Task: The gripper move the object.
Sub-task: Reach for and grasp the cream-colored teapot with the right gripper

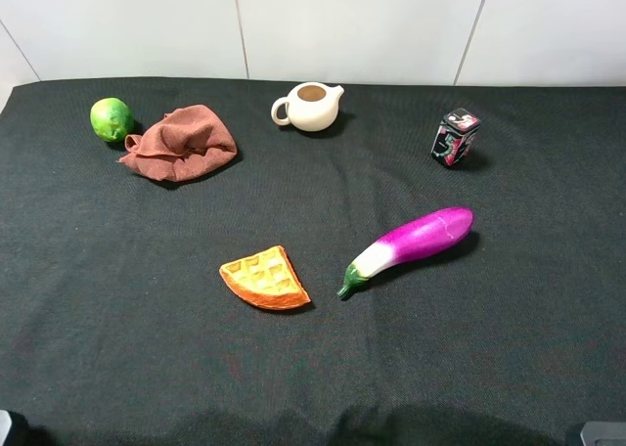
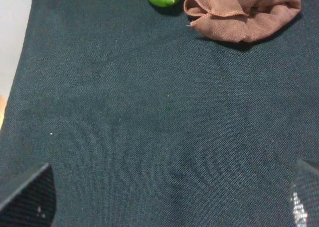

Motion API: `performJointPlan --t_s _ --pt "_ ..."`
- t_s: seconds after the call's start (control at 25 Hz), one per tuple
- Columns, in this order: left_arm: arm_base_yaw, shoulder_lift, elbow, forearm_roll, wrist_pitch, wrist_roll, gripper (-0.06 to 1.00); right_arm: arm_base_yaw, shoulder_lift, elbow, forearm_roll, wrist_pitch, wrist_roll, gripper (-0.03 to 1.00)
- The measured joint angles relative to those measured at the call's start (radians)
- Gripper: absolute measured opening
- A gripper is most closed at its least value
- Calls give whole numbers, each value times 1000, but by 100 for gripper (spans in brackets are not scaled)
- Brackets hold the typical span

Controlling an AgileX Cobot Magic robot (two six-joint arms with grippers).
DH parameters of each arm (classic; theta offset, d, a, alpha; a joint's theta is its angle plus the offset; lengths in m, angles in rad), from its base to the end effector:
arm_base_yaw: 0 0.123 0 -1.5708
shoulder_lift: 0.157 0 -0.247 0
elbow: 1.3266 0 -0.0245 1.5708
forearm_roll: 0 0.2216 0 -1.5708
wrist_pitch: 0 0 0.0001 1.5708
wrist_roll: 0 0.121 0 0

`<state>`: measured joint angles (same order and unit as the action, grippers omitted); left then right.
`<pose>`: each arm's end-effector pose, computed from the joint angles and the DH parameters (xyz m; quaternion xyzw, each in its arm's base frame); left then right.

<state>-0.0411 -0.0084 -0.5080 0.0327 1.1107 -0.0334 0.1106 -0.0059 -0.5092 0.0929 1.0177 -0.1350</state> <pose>0.0301 0.0023 0.2467 0.0021 0.8618 -0.0026 0.5073 0.0337 0.0134 0.2574 -0.1036 0.8304 0.0398 0.5460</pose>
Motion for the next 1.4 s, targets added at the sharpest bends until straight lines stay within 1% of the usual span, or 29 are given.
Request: performJointPlan --t_s 0.28,0.6,1.12,1.4 --pt "0 0 0 0 0 0 99 0 0 0 5 1 0 69" --pt "0 0 0 0 0 0 99 0 0 0 12 28 1 69" --pt "0 0 0 0 0 0 99 0 0 0 -7 27 1 69" --pt "0 0 0 0 0 1 99 0 0 0 -29 0 6 69"
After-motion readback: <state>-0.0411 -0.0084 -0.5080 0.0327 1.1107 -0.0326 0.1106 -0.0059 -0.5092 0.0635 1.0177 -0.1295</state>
